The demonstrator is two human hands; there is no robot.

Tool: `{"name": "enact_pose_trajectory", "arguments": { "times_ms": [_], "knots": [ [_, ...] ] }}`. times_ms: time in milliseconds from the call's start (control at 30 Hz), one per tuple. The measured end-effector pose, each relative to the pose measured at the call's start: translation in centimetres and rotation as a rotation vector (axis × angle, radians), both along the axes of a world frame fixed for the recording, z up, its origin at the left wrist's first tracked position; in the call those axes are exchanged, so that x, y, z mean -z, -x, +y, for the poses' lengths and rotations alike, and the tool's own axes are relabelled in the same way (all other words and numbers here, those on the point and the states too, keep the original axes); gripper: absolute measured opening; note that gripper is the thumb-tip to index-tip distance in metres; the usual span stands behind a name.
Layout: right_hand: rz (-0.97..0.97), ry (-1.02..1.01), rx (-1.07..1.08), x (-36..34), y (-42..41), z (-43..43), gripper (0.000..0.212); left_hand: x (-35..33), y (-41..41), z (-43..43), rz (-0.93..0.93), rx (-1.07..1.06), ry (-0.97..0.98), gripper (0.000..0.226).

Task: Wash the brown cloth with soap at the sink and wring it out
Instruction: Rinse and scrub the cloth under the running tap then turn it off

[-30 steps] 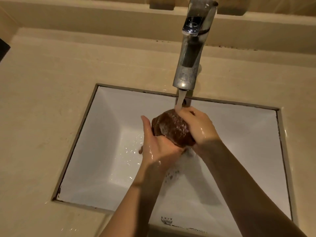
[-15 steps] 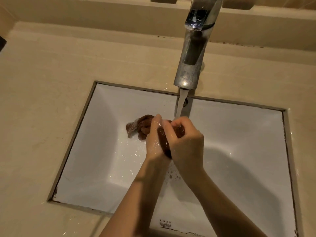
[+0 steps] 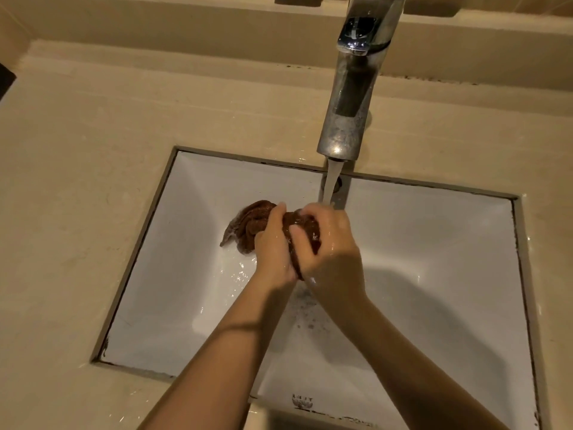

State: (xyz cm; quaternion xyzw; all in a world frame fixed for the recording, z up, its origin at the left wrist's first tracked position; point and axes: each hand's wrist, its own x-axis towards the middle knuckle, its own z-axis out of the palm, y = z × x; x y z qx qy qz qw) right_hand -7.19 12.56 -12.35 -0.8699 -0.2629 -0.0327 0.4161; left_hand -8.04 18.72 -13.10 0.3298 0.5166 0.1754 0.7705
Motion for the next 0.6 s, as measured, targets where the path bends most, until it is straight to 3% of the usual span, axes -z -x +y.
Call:
{"name": "enact_pose_trajectory", "arguments": {
  "times_ms": [33, 67, 100, 133, 167, 233, 300, 367, 433, 500, 600],
  "knots": [
    [0.09, -0.033, -0.022, -0.5, 0.1, 0.3, 0.016, -1.3, -0.4, -0.4, -0.044, 0.092, -0.014, 0.007],
    [0.164, -0.034, 0.008, -0.9, 0.0, 0.8, 0.015, -1.3, -0.1, -0.6, -0.048, 0.054, -0.187, 0.005],
    [0.242, -0.001, 0.065, -1.3, -0.6, 1.3, 0.014, -1.1, -0.1, -0.9, -0.047, -0.025, -0.188, 0.008],
    [0.344, 0.031, 0.139, -1.1, -1.6, 1.7, 0.021, -1.5, -0.1, -1.0, -0.125, 0.081, 0.051, 0.016],
    [0.455, 0.069, 0.206, -1.0, -2.8, 1.9, 0.032, -0.6, -0.2, -1.3, -0.041, 0.079, 0.177, 0.022],
    [0.578, 0.111, 0.282, -0.3, -4.4, 1.9, 0.041, -0.3, -0.1, -0.1, 0.084, 0.201, 0.239, 0.032],
    [0.572, 0.158, 0.266, 1.0, -5.3, 1.5, 0.04, 0.8, -0.2, -0.1, 0.201, 0.189, 0.067, 0.036],
    [0.525, 0.26, 0.202, 1.5, -5.6, 0.9, 0.043, 0.3, 0.0, 0.0, 0.154, 0.2, 0.007, 0.028],
    [0.305, 0.301, 0.078, 2.0, -5.3, -0.1, 0.038, -0.3, 0.2, 0.5, 0.138, 0.202, -0.015, 0.018],
    [-0.037, 0.166, -0.107, 2.0, -3.5, -0.9, 0.032, -0.4, 0.1, 0.9, 0.145, 0.202, 0.005, 0.023],
    [0.088, -0.098, -0.056, 1.5, -1.0, -0.5, 0.034, -0.2, 0.1, 0.9, 0.109, 0.192, 0.086, 0.048]
  ]
}}
